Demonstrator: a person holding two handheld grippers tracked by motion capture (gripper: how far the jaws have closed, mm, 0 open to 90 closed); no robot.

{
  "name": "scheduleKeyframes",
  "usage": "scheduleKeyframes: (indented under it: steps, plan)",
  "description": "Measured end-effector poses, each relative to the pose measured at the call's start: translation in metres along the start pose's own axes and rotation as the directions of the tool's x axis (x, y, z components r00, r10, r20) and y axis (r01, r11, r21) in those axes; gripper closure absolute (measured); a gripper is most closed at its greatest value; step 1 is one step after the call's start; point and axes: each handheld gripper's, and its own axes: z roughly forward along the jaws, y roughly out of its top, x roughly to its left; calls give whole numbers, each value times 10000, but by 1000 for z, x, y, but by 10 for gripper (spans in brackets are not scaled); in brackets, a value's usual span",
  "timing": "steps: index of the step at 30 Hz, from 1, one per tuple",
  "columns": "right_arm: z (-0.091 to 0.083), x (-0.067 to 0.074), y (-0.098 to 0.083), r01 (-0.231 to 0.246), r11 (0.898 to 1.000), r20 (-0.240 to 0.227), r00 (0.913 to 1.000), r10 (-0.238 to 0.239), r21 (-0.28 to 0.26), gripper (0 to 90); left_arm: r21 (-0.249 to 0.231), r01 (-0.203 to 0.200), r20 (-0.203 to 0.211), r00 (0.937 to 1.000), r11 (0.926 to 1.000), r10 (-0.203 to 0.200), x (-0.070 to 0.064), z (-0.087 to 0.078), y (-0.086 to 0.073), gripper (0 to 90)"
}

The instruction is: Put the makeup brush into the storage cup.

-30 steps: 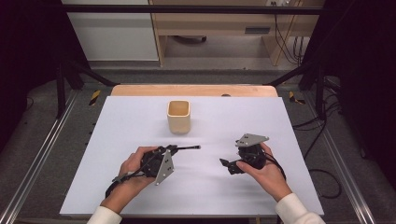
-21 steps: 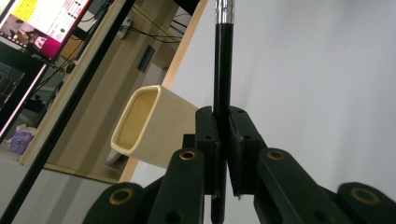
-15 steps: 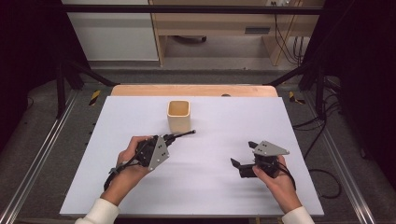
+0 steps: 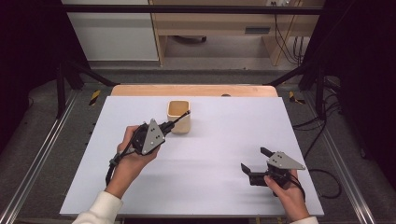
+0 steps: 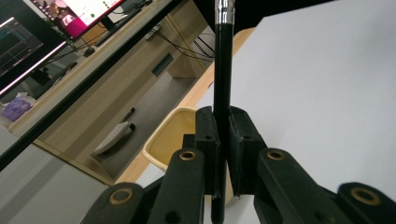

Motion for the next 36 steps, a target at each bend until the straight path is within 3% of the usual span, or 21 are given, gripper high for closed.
scheduleKeyframes:
  steps: [2, 6, 9, 20, 26, 36]
  plan:
    - [-3, -1, -1, -92, 9999, 36, 10000, 93, -77, 46, -31, 87, -92, 9999, 10000, -87, 2, 1, 2, 834]
    - [-7, -4, -5, -171, 9996, 107, 9998, 173, -215, 41, -222, 722, -253, 9970, 9971, -728, 5, 4, 5, 834]
    - [-8, -4, -4, -243, 9990, 139, 9996, 248, -362, 43, -286, 978, -400, 9943, 9948, -989, 5, 5, 7, 834]
    - [-4, 2, -5, -176, 9992, 0, 9998, 177, -360, 39, -336, 1639, -925, 9817, 9859, -1663, 4, 14, 12, 833]
    - [-4, 3, -5, -289, 9986, -32, 9996, 288, -442, 40, -495, 2210, -1200, 9668, 9740, -2254, 8, 17, 18, 833]
    - [-6, 7, -2, -315, 9971, -202, 9993, 302, -688, 42, -814, 3210, -1508, 9319, 9436, -3300, 10, 24, 25, 832]
